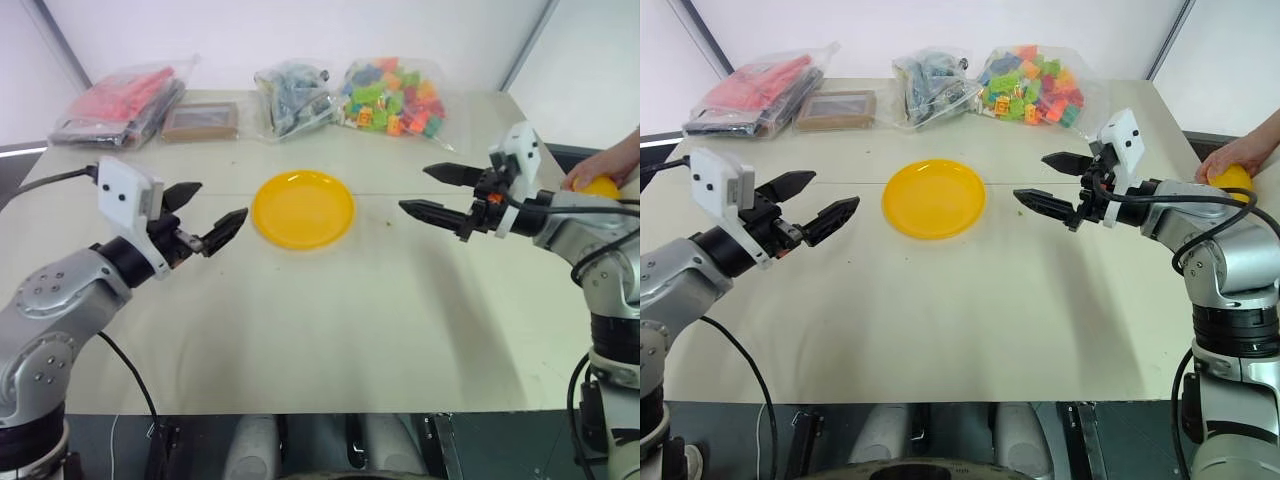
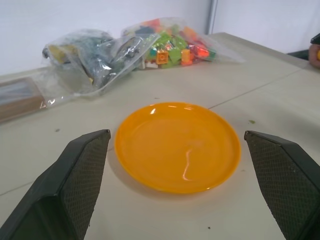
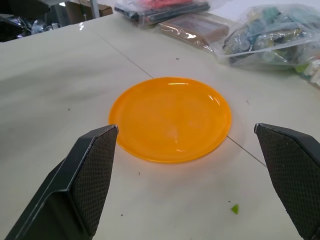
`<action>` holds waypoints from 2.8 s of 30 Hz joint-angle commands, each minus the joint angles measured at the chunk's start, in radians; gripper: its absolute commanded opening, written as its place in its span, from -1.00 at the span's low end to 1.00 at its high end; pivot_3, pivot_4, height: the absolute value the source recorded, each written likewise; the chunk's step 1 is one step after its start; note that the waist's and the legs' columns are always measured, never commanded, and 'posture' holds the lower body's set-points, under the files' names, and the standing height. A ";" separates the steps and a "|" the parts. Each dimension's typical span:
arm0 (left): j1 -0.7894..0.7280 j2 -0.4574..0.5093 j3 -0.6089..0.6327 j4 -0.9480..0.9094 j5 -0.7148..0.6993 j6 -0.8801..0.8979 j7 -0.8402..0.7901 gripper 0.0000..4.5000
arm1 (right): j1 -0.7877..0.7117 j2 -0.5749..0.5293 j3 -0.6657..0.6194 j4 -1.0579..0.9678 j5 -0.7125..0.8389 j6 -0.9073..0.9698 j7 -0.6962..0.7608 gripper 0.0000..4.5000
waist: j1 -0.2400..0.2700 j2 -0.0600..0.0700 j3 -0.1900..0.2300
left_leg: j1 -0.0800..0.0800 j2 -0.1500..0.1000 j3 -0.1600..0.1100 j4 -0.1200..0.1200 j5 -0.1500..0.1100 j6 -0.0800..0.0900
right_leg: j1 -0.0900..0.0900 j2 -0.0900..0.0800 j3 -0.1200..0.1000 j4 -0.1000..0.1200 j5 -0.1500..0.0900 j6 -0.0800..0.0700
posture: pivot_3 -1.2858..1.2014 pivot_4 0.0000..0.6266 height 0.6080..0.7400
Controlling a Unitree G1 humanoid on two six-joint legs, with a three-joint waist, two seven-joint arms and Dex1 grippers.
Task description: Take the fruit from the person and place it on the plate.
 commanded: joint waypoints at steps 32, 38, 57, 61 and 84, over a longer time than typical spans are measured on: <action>-0.024 0.005 0.014 -0.032 -0.030 -0.020 0.036 1.00 | 0.003 -0.013 0.003 -0.033 -0.010 -0.011 -0.005 0.98 | 0.000 0.000 0.000 | 0.000 0.000 0.000 0.000 0.000 0.000 | 0.000 0.000 0.000 0.000 0.000 0.000 | 0.03 -0.52 0.87; -0.027 0.004 0.009 -0.029 -0.026 -0.022 0.033 1.00 | 0.005 -0.015 0.002 -0.032 -0.016 -0.017 0.003 0.98 | 0.000 0.000 0.000 | 0.000 0.000 0.000 0.000 0.000 0.000 | 0.000 0.000 0.000 0.000 0.000 0.000 | 0.03 -0.52 0.87; -0.051 -0.013 -0.018 -0.010 -0.003 -0.039 0.021 1.00 | 0.003 -0.025 -0.013 -0.031 -0.015 -0.018 0.006 0.98 | -0.001 0.000 0.000 | 0.000 0.000 0.000 0.000 0.000 0.000 | 0.000 0.000 0.000 0.000 0.000 0.000 | 0.03 -0.52 0.87; -0.062 -0.022 -0.022 -0.003 0.004 -0.047 0.024 1.00 | -0.061 0.020 -0.035 -0.020 0.018 0.045 -0.077 0.98 | -0.001 0.000 0.000 | 0.000 0.000 0.000 0.000 0.000 0.000 | 0.000 0.000 0.000 0.000 0.000 0.000 | 0.03 -0.52 0.87; -0.116 -0.054 -0.066 0.011 0.049 -0.071 0.020 1.00 | -0.567 0.438 -0.091 0.225 0.131 0.380 -0.567 0.98 | -0.004 0.000 0.000 | 0.000 0.000 0.001 0.000 0.000 0.000 | -0.001 0.000 0.000 0.002 0.000 0.000 | 0.03 -0.52 0.87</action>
